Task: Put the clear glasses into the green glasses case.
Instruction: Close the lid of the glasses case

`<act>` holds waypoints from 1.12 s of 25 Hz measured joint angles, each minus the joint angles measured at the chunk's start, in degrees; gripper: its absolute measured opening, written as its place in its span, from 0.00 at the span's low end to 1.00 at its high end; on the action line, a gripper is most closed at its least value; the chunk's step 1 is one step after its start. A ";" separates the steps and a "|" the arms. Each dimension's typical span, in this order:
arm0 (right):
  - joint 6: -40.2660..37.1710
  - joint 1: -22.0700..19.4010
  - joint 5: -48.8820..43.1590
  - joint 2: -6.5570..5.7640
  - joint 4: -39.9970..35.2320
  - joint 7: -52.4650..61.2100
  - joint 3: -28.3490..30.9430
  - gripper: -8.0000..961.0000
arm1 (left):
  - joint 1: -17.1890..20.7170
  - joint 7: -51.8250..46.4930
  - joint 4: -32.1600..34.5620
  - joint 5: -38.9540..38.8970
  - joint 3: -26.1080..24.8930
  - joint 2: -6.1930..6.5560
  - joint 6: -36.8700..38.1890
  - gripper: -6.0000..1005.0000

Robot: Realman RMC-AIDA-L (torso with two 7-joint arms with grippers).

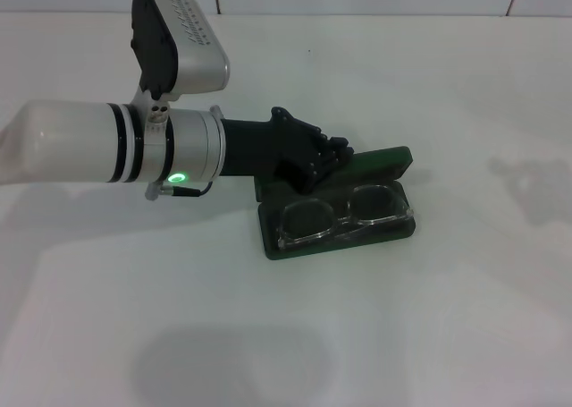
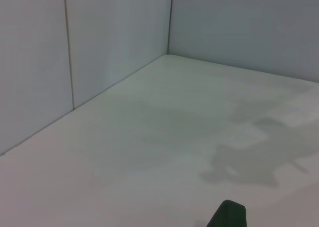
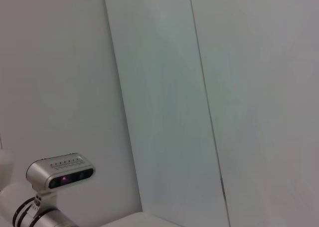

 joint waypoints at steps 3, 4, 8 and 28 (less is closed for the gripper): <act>-0.02 0.00 0.00 0.07 0.00 -0.09 0.00 0.14 | -0.08 -0.04 -0.42 -0.02 0.15 0.00 0.10 0.13; -0.08 0.00 0.00 0.09 0.00 -0.11 0.00 0.14 | -0.14 -0.03 -0.68 -0.08 0.17 0.00 0.23 0.13; -0.38 -0.16 0.00 0.17 0.00 -0.18 0.00 0.14 | -0.40 -0.09 -1.71 -0.31 0.17 0.00 0.52 0.13; -1.86 -0.29 0.00 0.25 0.00 -0.35 0.00 0.15 | 0.85 0.33 -3.64 0.68 3.42 -0.03 7.08 0.16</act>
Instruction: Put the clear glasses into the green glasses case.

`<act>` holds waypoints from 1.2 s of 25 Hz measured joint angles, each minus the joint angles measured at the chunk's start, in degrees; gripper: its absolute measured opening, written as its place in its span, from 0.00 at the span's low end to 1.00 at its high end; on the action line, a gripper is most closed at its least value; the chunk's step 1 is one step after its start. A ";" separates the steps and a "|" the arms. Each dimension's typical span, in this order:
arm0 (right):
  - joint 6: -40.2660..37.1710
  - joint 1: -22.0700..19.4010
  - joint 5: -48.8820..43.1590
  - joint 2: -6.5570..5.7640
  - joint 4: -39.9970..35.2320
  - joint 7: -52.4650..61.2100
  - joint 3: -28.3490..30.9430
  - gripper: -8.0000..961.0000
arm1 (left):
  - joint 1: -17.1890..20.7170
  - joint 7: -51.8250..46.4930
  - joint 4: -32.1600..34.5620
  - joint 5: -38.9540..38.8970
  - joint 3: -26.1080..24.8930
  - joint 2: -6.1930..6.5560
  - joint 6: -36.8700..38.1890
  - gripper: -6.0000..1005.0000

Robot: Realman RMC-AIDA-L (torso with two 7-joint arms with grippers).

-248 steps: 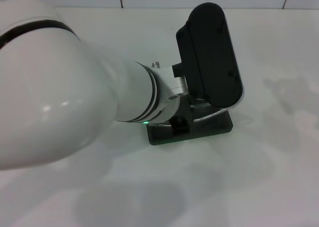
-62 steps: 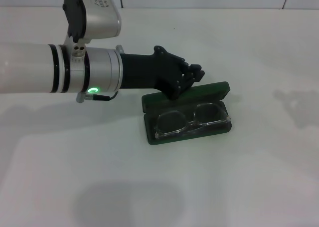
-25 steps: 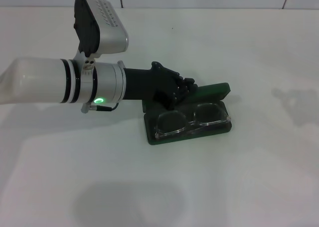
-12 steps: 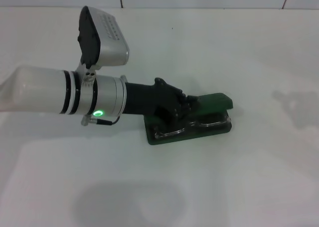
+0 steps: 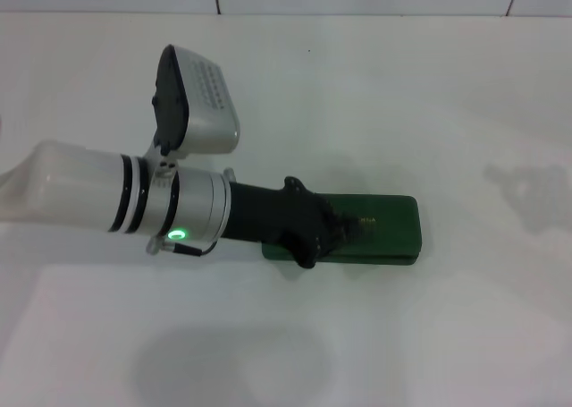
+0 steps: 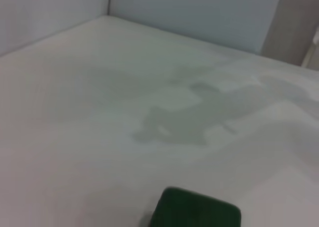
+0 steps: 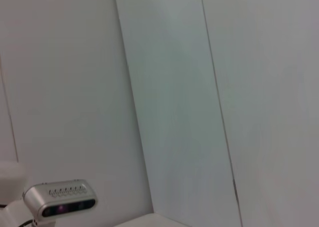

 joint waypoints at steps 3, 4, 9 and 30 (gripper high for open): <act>-0.20 -0.01 0.04 0.00 0.00 0.00 0.00 0.15 | 0.06 1.08 -1.12 -0.39 0.39 -0.09 0.00 0.16; -0.30 -0.07 0.08 0.00 0.00 0.00 0.00 0.15 | 0.10 1.20 -1.18 -0.56 0.46 -0.10 0.02 0.16; -0.50 -0.23 0.13 0.00 0.00 0.03 0.03 0.15 | 1.92 1.10 2.94 -1.02 0.34 -0.01 3.51 0.17; -9.44 3.50 -9.05 0.00 -0.20 1.83 -3.56 0.16 | 8.70 0.85 7.26 -12.72 -20.44 0.59 39.16 0.38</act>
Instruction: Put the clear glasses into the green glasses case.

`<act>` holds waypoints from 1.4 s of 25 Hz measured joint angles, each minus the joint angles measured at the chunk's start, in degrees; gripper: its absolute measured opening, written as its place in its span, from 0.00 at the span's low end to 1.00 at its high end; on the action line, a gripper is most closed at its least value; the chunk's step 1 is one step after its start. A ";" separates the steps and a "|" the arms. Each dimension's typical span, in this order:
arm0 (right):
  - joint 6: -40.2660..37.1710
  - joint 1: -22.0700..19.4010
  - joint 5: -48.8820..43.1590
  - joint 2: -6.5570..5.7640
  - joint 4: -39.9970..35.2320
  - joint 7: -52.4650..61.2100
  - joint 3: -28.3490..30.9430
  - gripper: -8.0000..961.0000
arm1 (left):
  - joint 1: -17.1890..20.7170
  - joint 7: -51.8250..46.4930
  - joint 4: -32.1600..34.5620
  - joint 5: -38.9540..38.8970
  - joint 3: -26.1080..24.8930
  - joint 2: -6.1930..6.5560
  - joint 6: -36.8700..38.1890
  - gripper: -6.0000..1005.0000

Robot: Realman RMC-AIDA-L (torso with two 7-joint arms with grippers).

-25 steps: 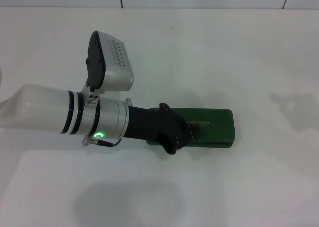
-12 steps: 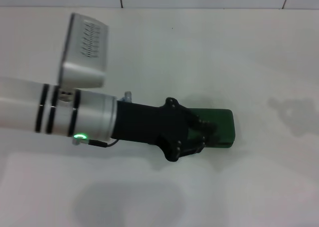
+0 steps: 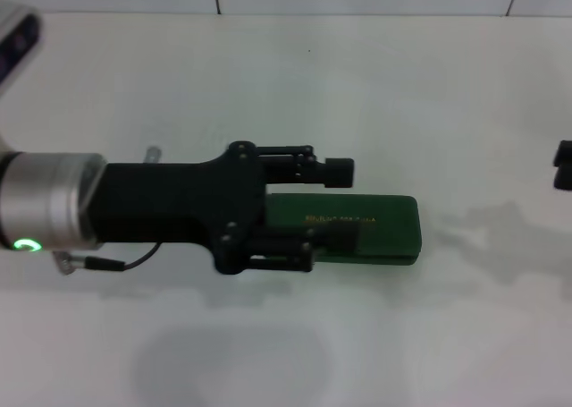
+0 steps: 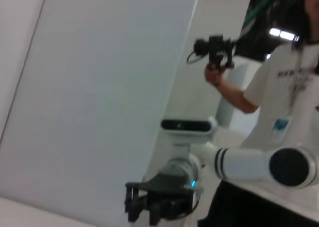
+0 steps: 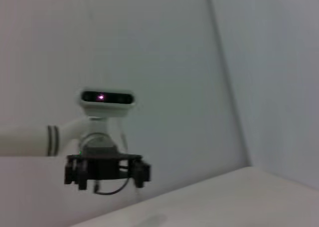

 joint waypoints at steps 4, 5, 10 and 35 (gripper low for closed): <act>-1.41 0.37 -0.03 0.30 -0.94 1.95 -2.70 0.24 | 1.01 0.45 -1.13 -0.16 -0.74 0.05 1.73 0.57; -1.62 0.40 -0.04 0.36 -1.30 1.93 -3.51 0.28 | 1.30 0.61 -1.21 -0.12 -0.71 0.06 1.76 0.62; -2.95 0.49 -0.08 1.17 -3.13 1.35 -4.98 0.50 | 2.67 2.99 -1.38 1.86 -0.72 0.24 1.83 0.80; 3.57 3.38 4.91 2.64 -3.33 -2.35 -21.02 0.90 | 0.10 5.98 -5.95 7.10 -7.03 5.36 1.82 0.85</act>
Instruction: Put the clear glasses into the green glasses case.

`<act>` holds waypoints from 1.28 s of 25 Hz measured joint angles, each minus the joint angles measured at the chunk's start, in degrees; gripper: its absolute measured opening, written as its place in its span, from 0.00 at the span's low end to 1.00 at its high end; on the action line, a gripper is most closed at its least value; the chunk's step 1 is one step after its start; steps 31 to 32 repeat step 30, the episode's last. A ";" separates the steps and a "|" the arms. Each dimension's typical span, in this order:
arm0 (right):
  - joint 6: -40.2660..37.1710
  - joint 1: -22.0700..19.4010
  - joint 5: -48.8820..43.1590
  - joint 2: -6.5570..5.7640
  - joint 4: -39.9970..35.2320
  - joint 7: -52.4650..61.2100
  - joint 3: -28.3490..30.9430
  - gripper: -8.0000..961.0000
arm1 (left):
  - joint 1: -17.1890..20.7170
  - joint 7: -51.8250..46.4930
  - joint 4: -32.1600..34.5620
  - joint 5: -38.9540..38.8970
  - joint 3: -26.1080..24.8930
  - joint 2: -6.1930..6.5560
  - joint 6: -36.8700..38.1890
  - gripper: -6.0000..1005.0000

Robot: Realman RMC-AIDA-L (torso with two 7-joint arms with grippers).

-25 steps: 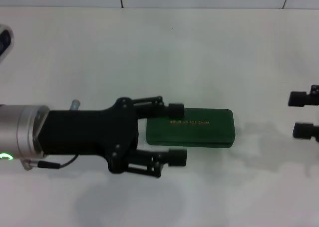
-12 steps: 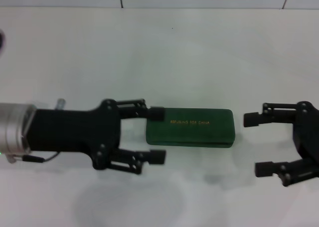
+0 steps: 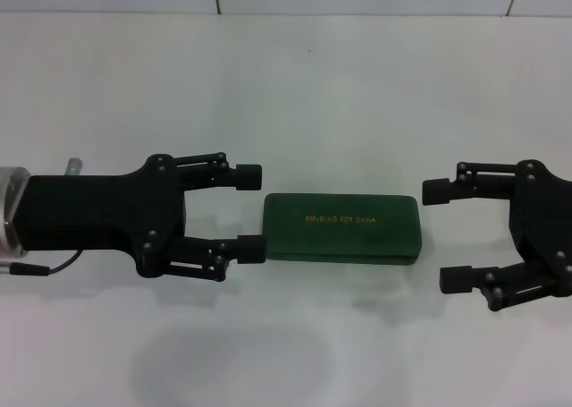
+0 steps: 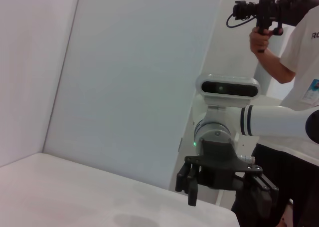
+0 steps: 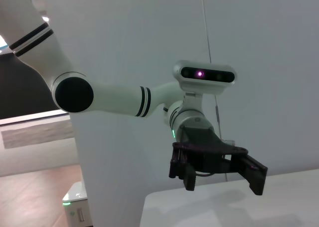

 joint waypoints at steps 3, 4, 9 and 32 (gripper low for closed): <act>-0.21 -0.74 0.19 -0.06 -0.25 0.00 0.09 0.90 | 0.08 -0.16 -0.01 0.02 -0.02 0.01 0.02 0.85; -0.29 -1.02 0.19 -0.14 -0.31 -0.01 0.09 0.90 | 0.07 -0.24 -0.01 0.03 -0.03 0.00 0.02 0.85; -0.41 -1.41 0.19 -0.34 -0.37 0.00 0.25 0.90 | 0.22 -0.27 -0.01 0.07 -0.05 -0.23 0.04 0.85; -1.17 -1.44 0.18 -0.53 -0.34 0.01 0.52 0.90 | 0.95 -0.30 0.02 0.09 0.11 -0.62 0.11 0.85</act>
